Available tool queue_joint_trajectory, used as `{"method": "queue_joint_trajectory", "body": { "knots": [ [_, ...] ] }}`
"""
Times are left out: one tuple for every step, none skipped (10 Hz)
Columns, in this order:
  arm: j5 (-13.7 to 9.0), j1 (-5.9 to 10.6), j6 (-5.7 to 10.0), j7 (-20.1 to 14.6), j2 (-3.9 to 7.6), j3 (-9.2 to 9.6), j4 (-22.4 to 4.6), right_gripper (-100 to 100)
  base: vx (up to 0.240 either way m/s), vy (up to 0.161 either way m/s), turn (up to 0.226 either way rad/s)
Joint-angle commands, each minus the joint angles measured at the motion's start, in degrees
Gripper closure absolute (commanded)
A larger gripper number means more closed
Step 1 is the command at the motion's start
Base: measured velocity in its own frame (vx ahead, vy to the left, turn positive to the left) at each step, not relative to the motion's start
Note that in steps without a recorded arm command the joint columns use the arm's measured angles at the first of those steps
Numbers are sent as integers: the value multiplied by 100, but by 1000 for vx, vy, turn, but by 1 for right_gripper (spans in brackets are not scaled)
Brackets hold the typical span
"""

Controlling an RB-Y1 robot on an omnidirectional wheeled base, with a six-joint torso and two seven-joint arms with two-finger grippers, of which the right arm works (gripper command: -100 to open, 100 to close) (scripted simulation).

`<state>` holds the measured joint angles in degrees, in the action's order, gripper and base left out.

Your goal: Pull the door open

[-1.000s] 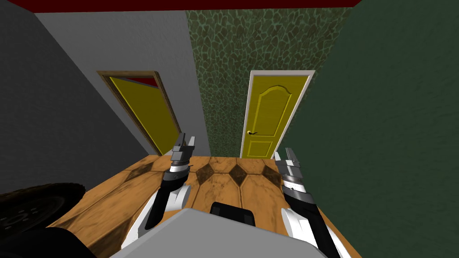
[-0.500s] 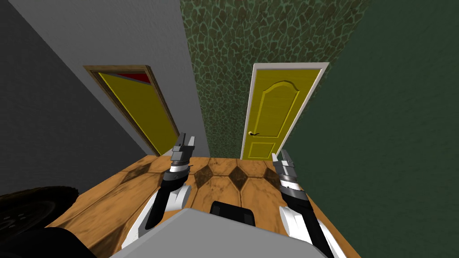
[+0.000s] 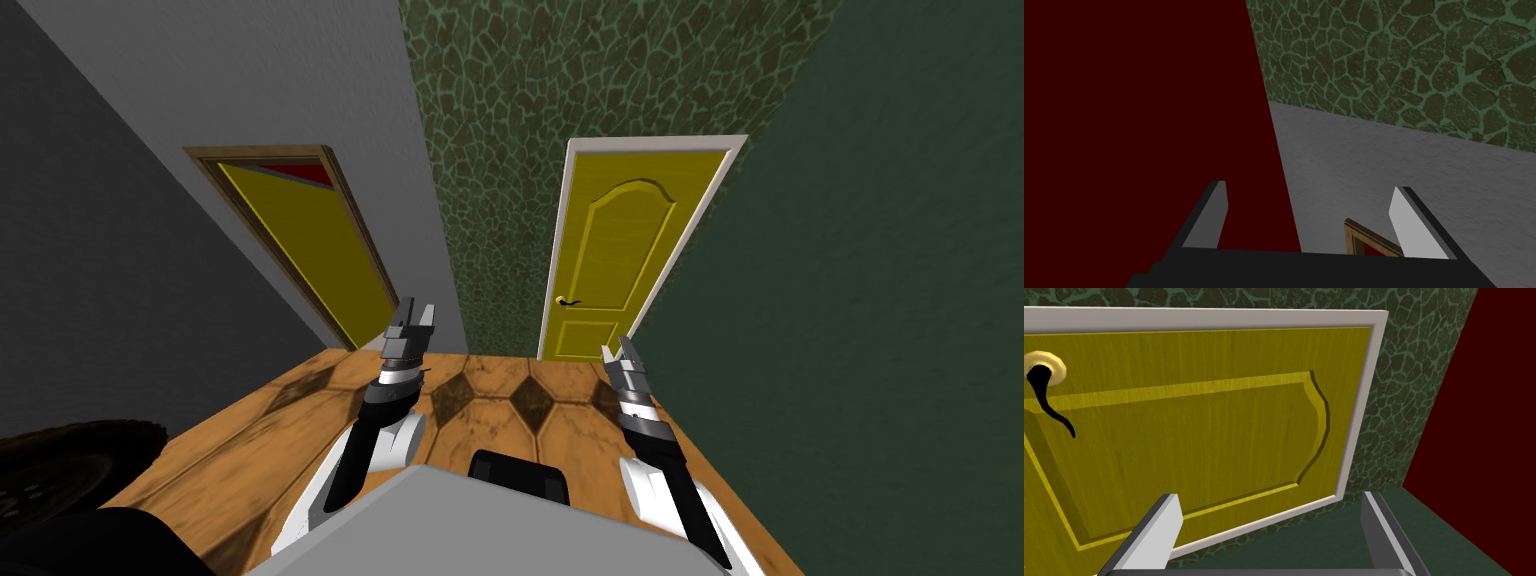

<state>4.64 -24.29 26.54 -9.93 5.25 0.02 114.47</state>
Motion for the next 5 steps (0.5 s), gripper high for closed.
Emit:
{"method": "queue_joint_trajectory", "body": {
  "knots": [
    [17,117,67,-36,50,-30,-271,-100,91,-1,24],
    [28,183,103,-58,82,-46,-431,-100,118,2,27],
    [39,248,139,-80,114,-62,-591,-100,108,-12,22],
    [50,313,175,-102,146,-78,-751,-100,98,-19,22],
    [62,385,214,-126,181,-95,-927,-100,100,-13,31]
  ]
}}
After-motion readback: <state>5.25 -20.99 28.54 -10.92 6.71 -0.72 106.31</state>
